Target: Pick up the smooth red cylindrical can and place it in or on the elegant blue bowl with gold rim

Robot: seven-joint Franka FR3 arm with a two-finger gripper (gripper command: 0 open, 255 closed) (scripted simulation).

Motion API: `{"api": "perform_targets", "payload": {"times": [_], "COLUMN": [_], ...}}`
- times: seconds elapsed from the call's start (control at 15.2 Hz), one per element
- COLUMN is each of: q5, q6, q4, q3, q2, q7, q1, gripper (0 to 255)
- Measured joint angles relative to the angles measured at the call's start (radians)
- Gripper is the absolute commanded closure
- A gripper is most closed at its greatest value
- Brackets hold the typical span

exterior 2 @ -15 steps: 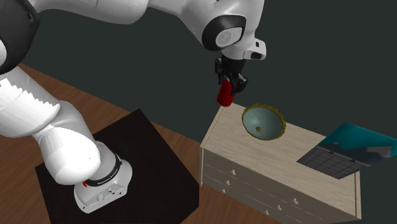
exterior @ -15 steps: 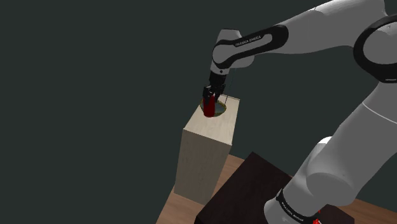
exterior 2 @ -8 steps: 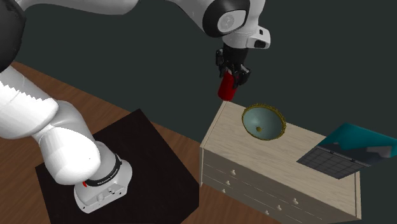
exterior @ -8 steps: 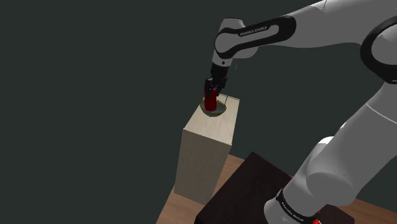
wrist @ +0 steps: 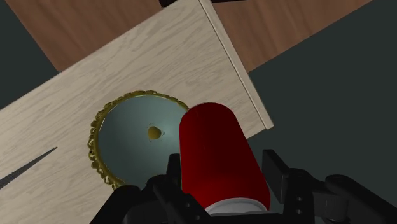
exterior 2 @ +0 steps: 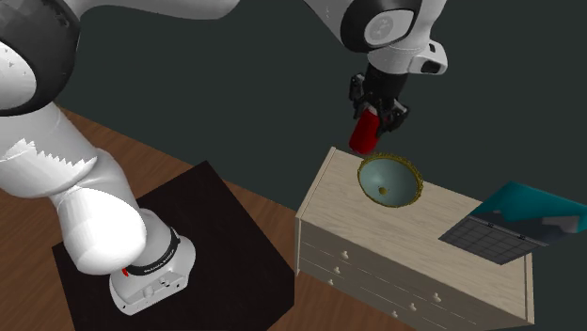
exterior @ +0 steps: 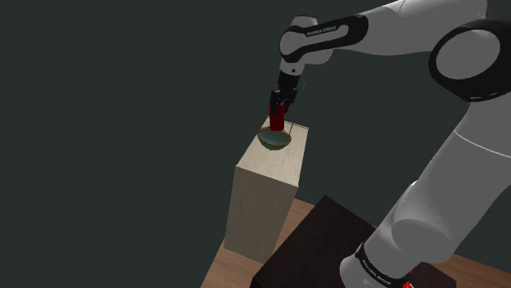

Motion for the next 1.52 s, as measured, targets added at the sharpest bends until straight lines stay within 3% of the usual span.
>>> {"api": "perform_targets", "payload": {"times": [0.46, 1.52], "q5": [0.052, 0.078], "q6": [-0.086, 0.097], "q4": [0.256, 0.133], "q3": [-0.054, -0.05], "q2": [0.182, 0.246], "q7": [-0.144, -0.17], "q1": [-0.084, -0.09], "gripper": [255, 255]}}
